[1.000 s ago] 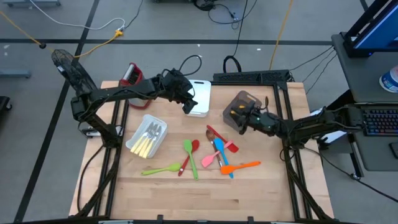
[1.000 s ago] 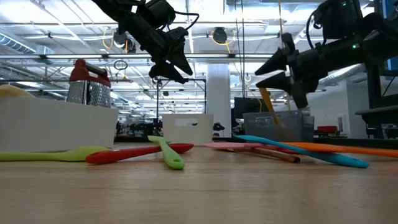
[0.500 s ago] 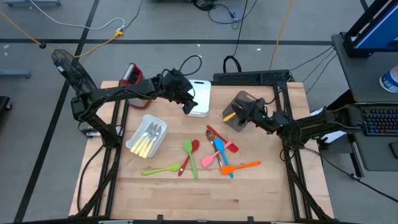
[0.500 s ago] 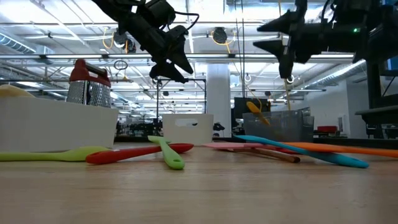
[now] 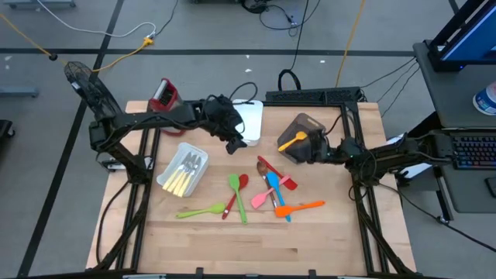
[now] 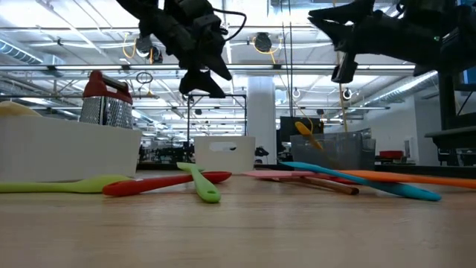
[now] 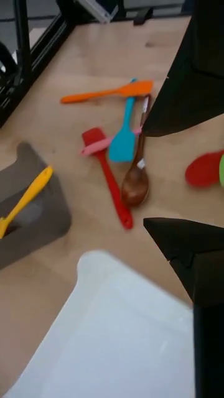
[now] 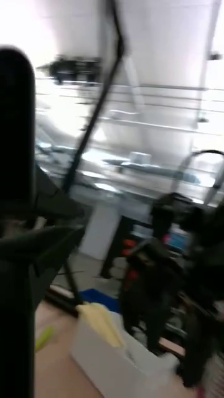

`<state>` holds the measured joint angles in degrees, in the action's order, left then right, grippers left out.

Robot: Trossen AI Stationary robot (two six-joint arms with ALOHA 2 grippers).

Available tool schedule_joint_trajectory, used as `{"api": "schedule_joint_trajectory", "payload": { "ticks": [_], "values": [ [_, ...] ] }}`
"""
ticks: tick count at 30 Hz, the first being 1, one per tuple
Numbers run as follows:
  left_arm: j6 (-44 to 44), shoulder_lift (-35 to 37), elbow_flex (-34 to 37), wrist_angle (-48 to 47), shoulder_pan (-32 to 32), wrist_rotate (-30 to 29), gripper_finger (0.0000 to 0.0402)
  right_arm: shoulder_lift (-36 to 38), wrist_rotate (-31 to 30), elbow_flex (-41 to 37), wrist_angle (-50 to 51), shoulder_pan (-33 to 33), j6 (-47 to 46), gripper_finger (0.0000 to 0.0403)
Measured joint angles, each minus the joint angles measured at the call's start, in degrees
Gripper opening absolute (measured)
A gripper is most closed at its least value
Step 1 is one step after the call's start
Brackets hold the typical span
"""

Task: Pick & Place Kitchen Items
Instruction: Put the orange spatula into the black bin

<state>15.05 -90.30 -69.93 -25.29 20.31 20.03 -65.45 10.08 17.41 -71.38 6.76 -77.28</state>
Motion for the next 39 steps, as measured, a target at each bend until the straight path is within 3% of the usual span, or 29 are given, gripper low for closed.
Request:
{"api": "schedule_joint_trajectory", "payload": {
  "ticks": [7,12,17,22,30,39],
  "values": [
    [4.25,0.00,0.00,2.21,-4.33,-0.71,0.0230,1.26,13.88,0.88,6.70,-0.01,6.69,0.0003],
    [8.27,0.00,0.00,3.27,-7.00,-3.60,0.0230,4.28,26.63,5.78,25.38,-0.93,15.31,0.0001],
    [12.43,0.00,0.00,3.23,-8.67,-5.19,0.0230,7.79,32.08,12.22,49.08,-3.10,30.18,0.0001],
    [17.90,0.00,0.00,3.27,-10.60,-5.60,0.0230,10.94,30.88,18.08,69.46,-5.39,46.99,0.0001],
    [18.12,0.00,0.02,6.46,-15.69,-15.78,0.0230,13.51,16.60,25.47,96.35,-11.24,70.53,0.0000],
    [13.43,0.00,0.02,15.43,-18.22,-17.35,0.0230,11.71,4.87,26.82,104.69,-18.82,77.65,0.0000]
  ]
}}
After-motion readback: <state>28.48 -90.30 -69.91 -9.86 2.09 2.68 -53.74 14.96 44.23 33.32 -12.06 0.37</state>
